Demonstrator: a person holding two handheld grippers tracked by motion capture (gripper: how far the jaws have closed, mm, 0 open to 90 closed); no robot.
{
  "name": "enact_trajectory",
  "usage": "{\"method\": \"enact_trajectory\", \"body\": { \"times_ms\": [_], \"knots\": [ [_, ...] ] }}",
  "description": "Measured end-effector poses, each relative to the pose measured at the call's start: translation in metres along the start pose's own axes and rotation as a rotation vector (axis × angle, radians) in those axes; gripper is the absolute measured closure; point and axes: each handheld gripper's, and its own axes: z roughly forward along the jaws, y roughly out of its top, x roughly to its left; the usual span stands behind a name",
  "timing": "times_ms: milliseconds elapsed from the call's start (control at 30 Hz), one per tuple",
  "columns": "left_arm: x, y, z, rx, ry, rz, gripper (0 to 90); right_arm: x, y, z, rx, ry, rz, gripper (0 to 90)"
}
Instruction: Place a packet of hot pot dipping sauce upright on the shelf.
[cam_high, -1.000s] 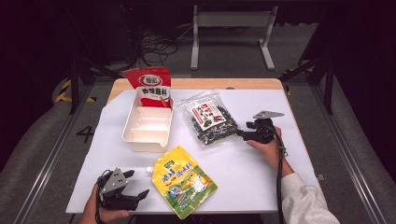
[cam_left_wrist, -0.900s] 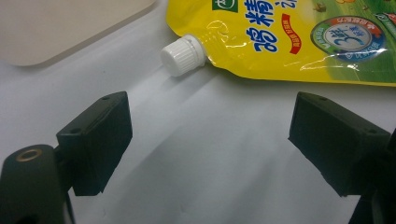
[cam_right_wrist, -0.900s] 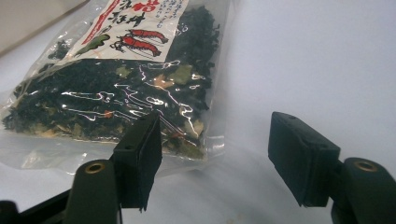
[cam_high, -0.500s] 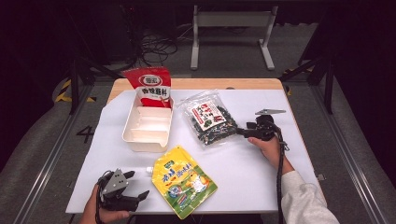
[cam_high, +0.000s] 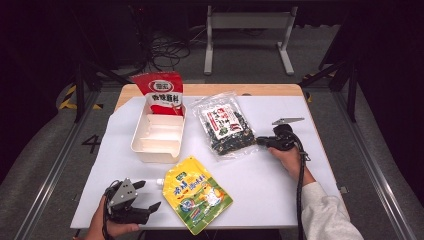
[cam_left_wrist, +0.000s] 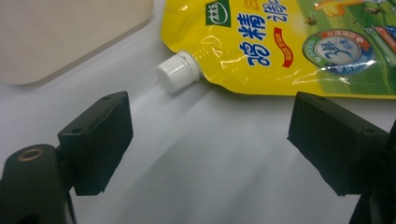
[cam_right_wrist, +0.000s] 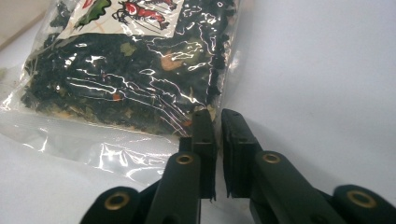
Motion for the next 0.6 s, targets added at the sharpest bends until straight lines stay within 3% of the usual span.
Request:
{"method": "enact_trajectory", "body": {
  "times_ms": [133, 233, 300, 333, 467, 600],
  "knots": [
    [0.003, 0.003, 0.002, -0.002, -0.001, 0.001, 14.8, 0.002, 0.000, -0.002, -0.008, -0.004, -0.016, 90.0],
    [0.003, 0.006, 0.004, -0.002, -0.009, 0.006, 14.8, 0.001, -0.001, -0.004, -0.021, 0.011, 0.001, 89.0],
    [0.002, 0.007, 0.006, 0.001, -0.011, 0.012, 14.8, 0.002, -0.001, -0.008, -0.031, 0.004, 0.011, 81.2],
    [0.002, 0.006, 0.006, 0.004, -0.013, 0.014, 14.8, 0.003, 0.000, -0.010, -0.032, 0.002, 0.017, 70.0],
    [0.002, 0.004, 0.005, 0.006, -0.011, 0.013, 14.7, 0.003, -0.004, -0.015, -0.027, -0.001, 0.048, 54.3],
    [-0.001, 0.004, 0.006, 0.011, -0.019, 0.013, 14.8, 0.003, -0.006, -0.014, 0.001, 0.050, 0.092, 48.7]
  ]
}}
